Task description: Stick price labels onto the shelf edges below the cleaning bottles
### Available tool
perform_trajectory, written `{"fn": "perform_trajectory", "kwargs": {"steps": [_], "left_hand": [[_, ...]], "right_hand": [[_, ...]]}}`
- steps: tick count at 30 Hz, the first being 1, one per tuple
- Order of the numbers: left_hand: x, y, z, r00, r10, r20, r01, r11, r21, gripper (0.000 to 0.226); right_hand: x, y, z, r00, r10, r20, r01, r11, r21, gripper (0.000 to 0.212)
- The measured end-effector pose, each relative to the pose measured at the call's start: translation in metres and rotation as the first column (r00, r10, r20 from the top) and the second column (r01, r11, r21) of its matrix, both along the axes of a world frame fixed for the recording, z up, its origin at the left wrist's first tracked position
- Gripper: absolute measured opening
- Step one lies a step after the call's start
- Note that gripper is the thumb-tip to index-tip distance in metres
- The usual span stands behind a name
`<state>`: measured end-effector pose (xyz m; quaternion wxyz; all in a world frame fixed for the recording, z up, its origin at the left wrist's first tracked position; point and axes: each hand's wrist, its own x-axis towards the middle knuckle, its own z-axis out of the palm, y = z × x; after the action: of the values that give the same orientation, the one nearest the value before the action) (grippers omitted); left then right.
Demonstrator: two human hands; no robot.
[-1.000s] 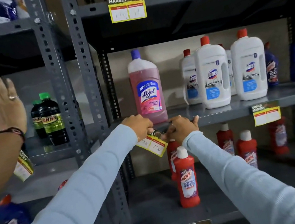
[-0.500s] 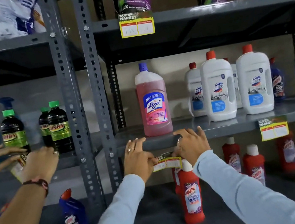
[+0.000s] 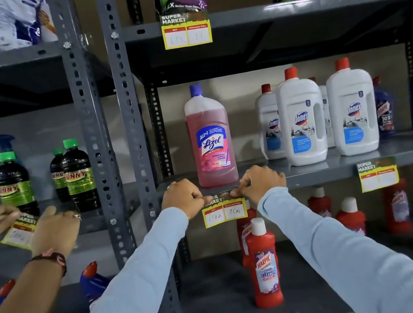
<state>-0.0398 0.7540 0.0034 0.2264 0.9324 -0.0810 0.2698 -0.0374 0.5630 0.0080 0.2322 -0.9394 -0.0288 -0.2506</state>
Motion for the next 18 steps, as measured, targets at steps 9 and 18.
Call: {"fn": "perform_trajectory", "kwargs": {"steps": [9, 18], "left_hand": [[-0.001, -0.001, 0.002, 0.998, 0.016, 0.056, -0.015, 1.000, -0.013, 0.064], [0.007, 0.010, 0.014, 0.999, -0.011, -0.037, 0.011, 1.000, -0.019, 0.033]], "right_hand": [[0.002, 0.000, 0.002, 0.997, -0.074, 0.039, 0.068, 0.988, 0.142, 0.035], [0.002, -0.004, 0.015, 0.997, 0.024, -0.077, -0.003, 0.968, 0.252, 0.022]]}}
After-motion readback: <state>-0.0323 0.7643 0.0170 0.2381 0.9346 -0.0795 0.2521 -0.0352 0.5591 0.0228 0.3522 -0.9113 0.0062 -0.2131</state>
